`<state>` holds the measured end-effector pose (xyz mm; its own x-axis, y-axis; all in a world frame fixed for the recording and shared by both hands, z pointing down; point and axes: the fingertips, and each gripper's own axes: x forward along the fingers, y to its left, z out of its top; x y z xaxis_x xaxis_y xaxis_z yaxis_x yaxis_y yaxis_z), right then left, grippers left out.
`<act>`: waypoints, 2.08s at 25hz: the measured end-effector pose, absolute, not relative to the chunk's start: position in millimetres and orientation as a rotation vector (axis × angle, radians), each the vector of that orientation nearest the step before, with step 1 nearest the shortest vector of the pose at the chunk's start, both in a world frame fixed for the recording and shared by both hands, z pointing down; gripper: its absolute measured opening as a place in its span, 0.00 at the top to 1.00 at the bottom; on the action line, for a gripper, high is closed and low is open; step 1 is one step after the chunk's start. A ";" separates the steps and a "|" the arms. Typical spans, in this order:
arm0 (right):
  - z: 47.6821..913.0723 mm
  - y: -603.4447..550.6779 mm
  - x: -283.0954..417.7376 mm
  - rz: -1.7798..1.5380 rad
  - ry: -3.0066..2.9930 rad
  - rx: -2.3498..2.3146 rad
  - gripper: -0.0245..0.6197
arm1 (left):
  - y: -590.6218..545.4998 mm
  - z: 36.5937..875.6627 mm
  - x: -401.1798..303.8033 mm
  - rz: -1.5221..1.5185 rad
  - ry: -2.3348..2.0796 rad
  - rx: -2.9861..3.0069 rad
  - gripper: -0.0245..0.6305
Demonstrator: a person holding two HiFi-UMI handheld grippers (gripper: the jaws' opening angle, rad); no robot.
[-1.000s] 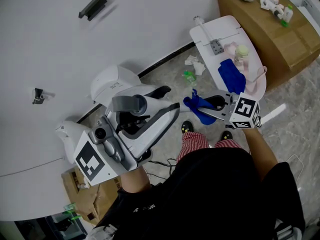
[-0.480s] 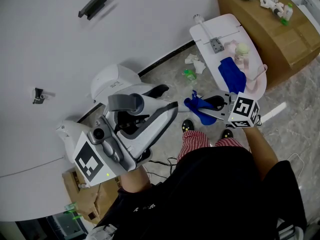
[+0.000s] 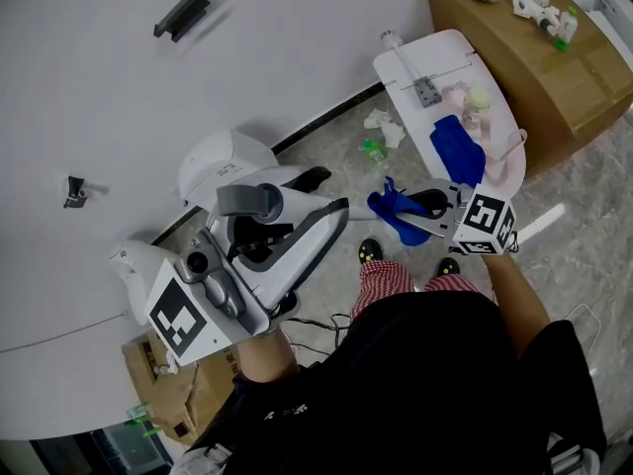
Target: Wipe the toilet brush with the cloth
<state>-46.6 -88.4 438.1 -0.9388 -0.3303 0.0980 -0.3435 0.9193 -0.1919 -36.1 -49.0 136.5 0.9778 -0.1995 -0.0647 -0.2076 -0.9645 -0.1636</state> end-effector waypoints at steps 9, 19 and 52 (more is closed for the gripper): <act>422.7 -95.1 -27.1 0.309 -3.053 0.708 0.86 | -53.2 142.3 -39.0 0.038 0.376 -2.948 0.82; 353.1 -96.1 -14.0 0.199 -3.183 0.822 0.86 | -57.2 147.9 -40.4 -0.015 0.427 -2.918 0.82; 136.3 -35.9 16.9 -0.283 -3.464 0.611 0.86 | -81.4 166.9 -32.0 -0.042 0.498 -2.946 0.82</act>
